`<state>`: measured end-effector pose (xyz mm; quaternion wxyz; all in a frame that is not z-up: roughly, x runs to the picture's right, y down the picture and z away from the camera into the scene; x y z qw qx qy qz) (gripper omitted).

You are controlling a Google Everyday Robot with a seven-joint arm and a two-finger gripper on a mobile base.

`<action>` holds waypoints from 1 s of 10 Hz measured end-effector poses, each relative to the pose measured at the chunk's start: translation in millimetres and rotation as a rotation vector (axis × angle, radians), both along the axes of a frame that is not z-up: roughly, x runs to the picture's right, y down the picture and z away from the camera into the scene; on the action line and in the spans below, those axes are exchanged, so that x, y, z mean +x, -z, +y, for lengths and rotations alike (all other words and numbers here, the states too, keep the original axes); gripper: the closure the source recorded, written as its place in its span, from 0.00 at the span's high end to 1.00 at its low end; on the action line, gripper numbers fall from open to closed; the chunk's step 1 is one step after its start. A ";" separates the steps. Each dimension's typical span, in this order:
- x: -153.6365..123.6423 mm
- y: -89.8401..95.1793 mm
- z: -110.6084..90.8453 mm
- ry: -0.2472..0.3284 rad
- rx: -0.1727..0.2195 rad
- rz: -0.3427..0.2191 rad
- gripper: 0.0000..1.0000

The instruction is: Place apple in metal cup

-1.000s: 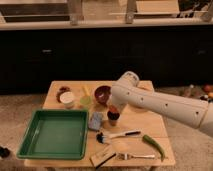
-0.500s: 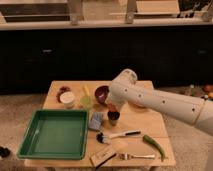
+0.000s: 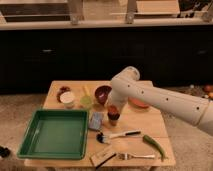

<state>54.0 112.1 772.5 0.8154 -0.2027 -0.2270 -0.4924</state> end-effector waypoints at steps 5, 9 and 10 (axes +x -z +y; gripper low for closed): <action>2.4 4.2 4.6 0.109 -0.122 -0.119 0.00; 9.0 -3.9 5.8 0.123 -0.195 -0.150 0.00; 8.0 -7.6 5.6 0.128 -0.210 -0.157 0.00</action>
